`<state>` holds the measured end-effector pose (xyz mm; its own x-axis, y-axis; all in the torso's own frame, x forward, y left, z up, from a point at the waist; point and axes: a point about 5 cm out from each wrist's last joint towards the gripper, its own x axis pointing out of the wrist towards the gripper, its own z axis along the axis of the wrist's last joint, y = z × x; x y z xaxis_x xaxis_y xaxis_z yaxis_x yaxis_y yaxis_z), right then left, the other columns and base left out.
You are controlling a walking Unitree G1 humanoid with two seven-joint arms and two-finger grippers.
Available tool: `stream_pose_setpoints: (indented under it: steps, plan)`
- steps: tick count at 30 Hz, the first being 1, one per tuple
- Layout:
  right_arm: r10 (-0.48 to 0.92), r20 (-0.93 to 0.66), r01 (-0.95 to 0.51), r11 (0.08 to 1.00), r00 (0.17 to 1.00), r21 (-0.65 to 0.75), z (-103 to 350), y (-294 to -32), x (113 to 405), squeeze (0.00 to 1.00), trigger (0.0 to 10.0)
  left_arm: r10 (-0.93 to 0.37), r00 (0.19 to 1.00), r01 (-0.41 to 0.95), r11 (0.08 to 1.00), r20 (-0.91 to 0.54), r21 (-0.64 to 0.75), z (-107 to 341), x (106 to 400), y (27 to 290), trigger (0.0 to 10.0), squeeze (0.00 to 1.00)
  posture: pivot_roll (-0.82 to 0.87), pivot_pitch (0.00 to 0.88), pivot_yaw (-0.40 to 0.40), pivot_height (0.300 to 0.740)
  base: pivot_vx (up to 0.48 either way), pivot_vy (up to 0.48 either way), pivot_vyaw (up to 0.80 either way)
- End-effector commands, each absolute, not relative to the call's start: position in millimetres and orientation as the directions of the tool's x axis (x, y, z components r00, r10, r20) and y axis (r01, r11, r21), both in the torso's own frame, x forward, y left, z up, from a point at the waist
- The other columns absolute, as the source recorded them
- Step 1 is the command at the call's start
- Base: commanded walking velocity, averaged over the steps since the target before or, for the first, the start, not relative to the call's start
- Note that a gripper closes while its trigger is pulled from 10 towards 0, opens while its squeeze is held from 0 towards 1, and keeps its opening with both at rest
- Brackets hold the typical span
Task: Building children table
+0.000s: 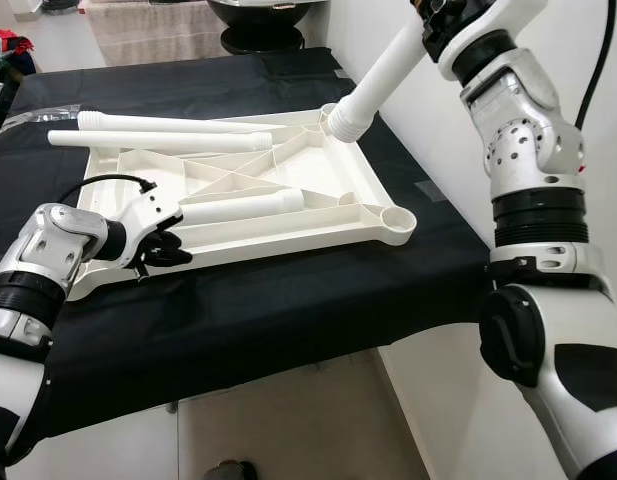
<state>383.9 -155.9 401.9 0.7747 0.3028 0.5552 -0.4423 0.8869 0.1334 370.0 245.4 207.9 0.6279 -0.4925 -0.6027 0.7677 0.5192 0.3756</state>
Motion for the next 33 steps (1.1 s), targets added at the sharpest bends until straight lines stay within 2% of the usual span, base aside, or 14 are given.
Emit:
stream_pose_setpoints:
  steps: [1, 10, 13, 17, 20, 21, 22, 29, 33]
  plan:
    - [0.306, 0.577, -0.45, 0.885, 0.757, 0.122, 412.5, -154.1, 379.9, 0.0, 0.0, -0.503, 0.605, 0.787, 0.496, -0.618, 0.367, 207.6, 371.0, 243.1, 10.0, 0.0, 0.08, 0.149, 0.003, 0.74, 0.0, 0.0, 0.0]
    - [0.297, 0.58, -0.445, 0.886, 0.758, 0.128, 413.8, -153.5, 379.2, 0.0, 0.0, -0.493, 0.475, 0.871, 0.378, -0.728, 0.313, 190.6, 363.1, 244.3, 10.0, 0.0, 0.08, 0.154, 0.007, 0.74, 0.0, 0.0, 0.0]
    - [0.293, 0.581, -0.442, 0.887, 0.759, 0.131, 414.3, -154.3, 379.0, 0.0, 0.0, -0.486, 0.468, 0.876, 0.368, -0.738, 0.313, 188.1, 362.7, 244.7, 10.0, 0.0, 0.08, 0.158, 0.01, 0.74, 0.0, 0.0, 0.0]
    - [0.287, 0.58, -0.435, 0.891, 0.762, 0.131, 415.3, -156.3, 378.0, 0.0, 0.0, -0.386, 0.527, 0.843, 0.351, -0.757, 0.407, 180.3, 365.5, 252.4, 10.0, 0.0, 0.07, 0.164, 0.015, 0.74, 0.0, 0.0, 0.0]
    - [0.287, 0.58, -0.434, 0.891, 0.763, 0.13, 415.3, -156.4, 378.0, 0.0, 0.0, -0.372, 0.535, 0.838, 0.348, -0.759, 0.42, 179.5, 365.7, 253.7, 10.0, 0.0, 0.07, 0.164, 0.015, 0.74, 0.0, 0.0, 0.0]
    - [0.285, 0.579, -0.431, 0.893, 0.764, 0.13, 415.2, -156.9, 377.8, 0.0, 0.0, -0.349, 0.549, 0.828, 0.349, -0.76, 0.438, 177.4, 365.6, 256.5, 1.9, 0.0, 0.07, 0.165, 0.017, 0.74, 0.0, 0.0, 0.0]
    - [0.281, 0.58, -0.427, 0.895, 0.765, 0.129, 415.3, -157.6, 377.4, 0.0, 0.0, -0.323, 0.564, 0.817, 0.351, -0.76, 0.457, 174.3, 364.9, 260.4, 0.0, 0.0, 0.07, 0.166, 0.021, 0.74, 0.0, 0.0, 0.0]
    - [0.279, 0.587, -0.425, 0.897, 0.76, 0.124, 418.9, -159.5, 375.2, 0.0, 0.0, -0.3, 0.598, 0.79, 0.374, -0.743, 0.485, 170.5, 363.1, 268.0, 0.0, 0.0, 0.06, 0.157, 0.02, 0.74, 0.0, 0.0, 0.0]
    - [0.282, 0.589, -0.426, 0.897, 0.757, 0.118, 420.1, -158.6, 374.8, 0.0, 0.0, -0.326, 0.564, 0.817, 0.357, -0.759, 0.454, 166.1, 356.3, 273.8, 0.0, 0.0, 0.06, 0.145, 0.02, 0.74, 0.0, 0.0, 0.0]
